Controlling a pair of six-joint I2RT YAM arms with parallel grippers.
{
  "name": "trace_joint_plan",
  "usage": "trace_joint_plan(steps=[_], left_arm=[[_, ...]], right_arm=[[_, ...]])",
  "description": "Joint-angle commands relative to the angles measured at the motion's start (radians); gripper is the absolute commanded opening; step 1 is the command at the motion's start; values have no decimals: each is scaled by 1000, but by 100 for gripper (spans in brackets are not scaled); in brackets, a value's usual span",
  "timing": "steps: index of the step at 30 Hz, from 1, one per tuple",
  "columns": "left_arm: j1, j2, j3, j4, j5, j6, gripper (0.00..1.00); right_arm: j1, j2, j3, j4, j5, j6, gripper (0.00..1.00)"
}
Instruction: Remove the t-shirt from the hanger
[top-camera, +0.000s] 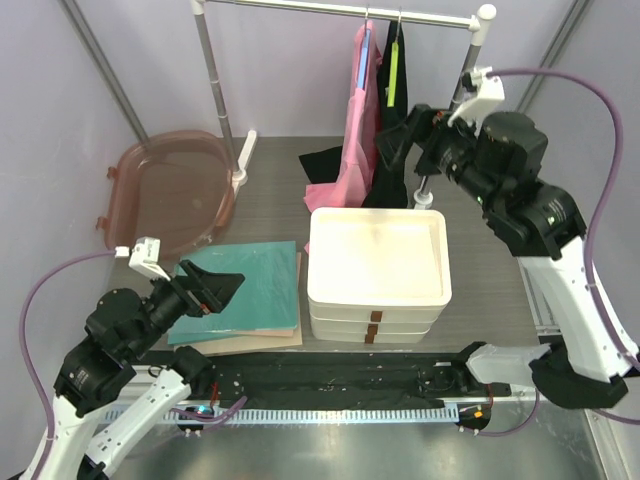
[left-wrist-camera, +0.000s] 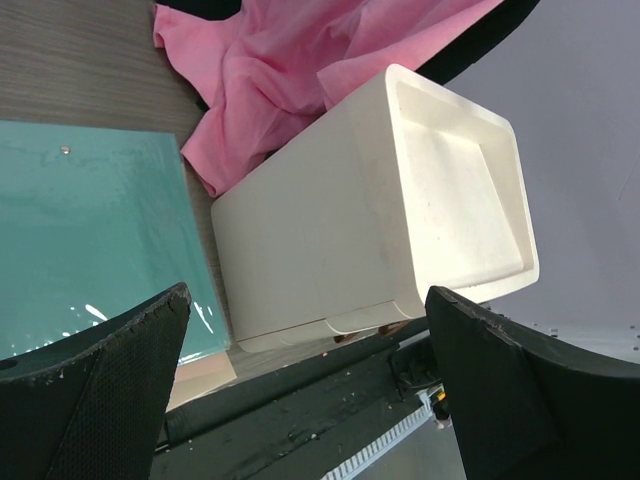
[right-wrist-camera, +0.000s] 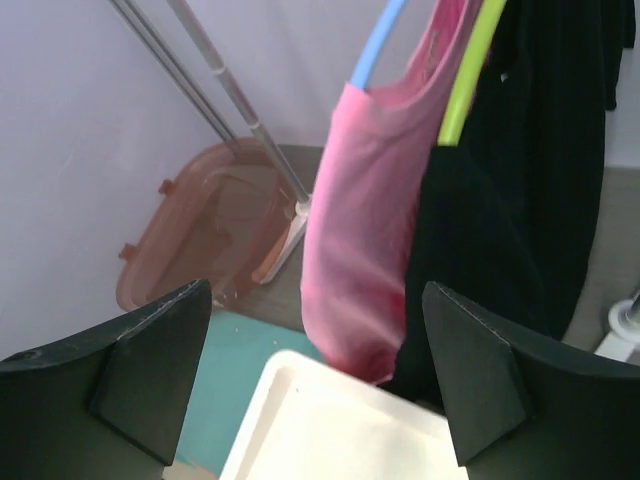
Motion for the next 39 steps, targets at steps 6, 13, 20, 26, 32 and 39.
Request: trace_joint_plan(steps=[6,13,20,26,32,39], left_arm=[[5,36,67,-16,39,27,100],[5,24,75,-56,23,4,100],[5,21,95,-59,16,-17,100],[5,54,112,-70,13,-8,100],[5,65,118,-70,10,-8,100],[5,90,164,-95,1,14,100]], right_arm=[[-4,299,377,-9,37,-60,86],[-1,498,597,18,135,-57,75],[-4,609,684,18,244,-34,70],[-13,673,716,49,224,-32,65],[-37,704,716,78,212,40,48],[-38,732,728,130,213,89,34]])
